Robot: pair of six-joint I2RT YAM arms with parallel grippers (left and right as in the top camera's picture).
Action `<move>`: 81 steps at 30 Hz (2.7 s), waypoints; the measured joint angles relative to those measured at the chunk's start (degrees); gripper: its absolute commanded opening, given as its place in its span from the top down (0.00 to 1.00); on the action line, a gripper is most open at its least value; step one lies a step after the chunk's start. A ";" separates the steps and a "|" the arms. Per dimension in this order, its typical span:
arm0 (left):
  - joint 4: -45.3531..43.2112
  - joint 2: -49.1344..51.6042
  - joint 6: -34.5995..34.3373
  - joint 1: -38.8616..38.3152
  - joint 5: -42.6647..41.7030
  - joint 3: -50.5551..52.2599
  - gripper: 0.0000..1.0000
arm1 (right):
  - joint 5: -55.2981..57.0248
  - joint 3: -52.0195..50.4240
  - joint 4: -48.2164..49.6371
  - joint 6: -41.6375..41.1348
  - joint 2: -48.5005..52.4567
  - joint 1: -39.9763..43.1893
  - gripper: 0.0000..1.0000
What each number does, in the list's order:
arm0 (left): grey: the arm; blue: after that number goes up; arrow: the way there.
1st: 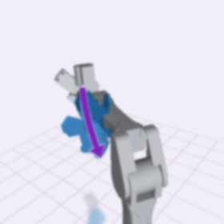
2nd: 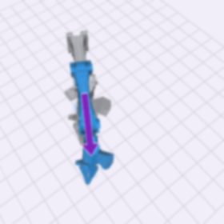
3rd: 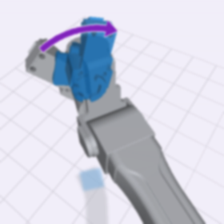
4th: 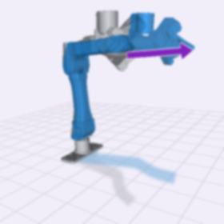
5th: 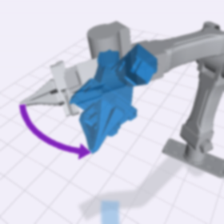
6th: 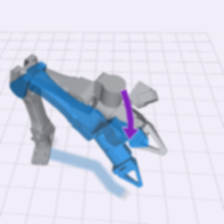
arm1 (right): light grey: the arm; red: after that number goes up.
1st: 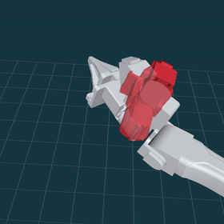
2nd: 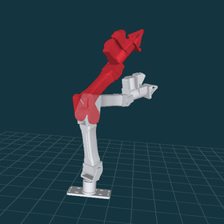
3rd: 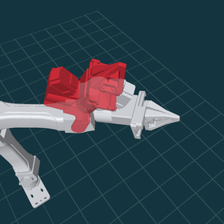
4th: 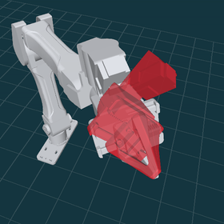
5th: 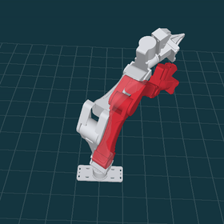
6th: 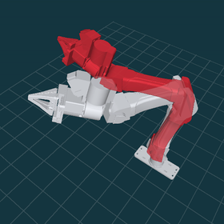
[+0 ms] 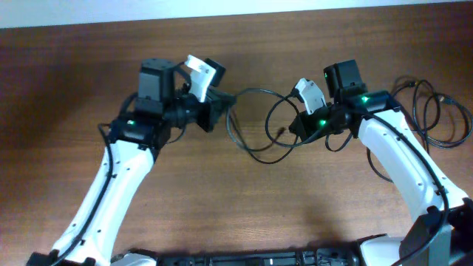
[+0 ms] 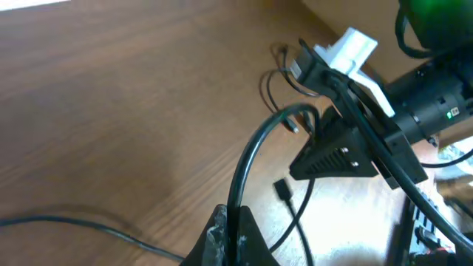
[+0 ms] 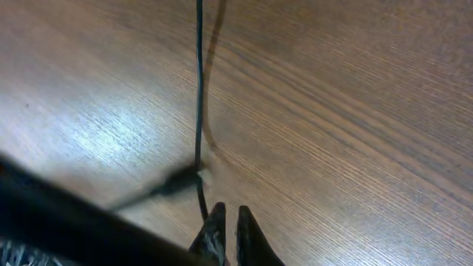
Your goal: Untangle cables
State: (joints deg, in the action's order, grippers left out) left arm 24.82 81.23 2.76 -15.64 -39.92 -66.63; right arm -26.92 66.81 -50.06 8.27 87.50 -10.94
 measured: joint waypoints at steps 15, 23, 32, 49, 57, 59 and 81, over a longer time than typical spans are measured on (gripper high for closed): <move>11.43 -0.68 -0.66 1.31 17.81 0.02 0.18 | 47.54 36.46 -0.46 -3.78 -0.26 0.50 0.96; 12.55 -0.68 -0.66 1.31 23.96 0.02 0.18 | 51.84 42.10 -9.68 -23.74 0.76 25.40 0.96; 12.59 -0.68 -0.63 1.31 24.20 0.02 0.18 | 39.01 42.07 -18.29 -30.01 13.09 40.17 0.10; 9.60 -0.68 -1.55 1.31 34.80 0.04 0.18 | 13.64 37.27 -20.31 -14.95 13.88 24.63 0.02; 18.34 4.44 -7.82 1.64 46.18 0.02 0.10 | 16.83 31.54 -26.71 -9.11 14.03 12.59 0.01; 25.18 5.73 -10.23 2.23 46.40 0.15 0.09 | 17.25 31.10 -33.09 -9.31 14.03 12.59 0.01; 30.93 -25.86 -14.64 11.76 37.05 16.87 0.01 | 18.25 -12.07 -6.99 -11.52 -27.80 12.61 0.01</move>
State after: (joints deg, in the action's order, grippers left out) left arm 55.75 55.37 -11.88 -3.88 -2.87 -49.76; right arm -8.67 54.74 -57.06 -3.25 59.70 1.67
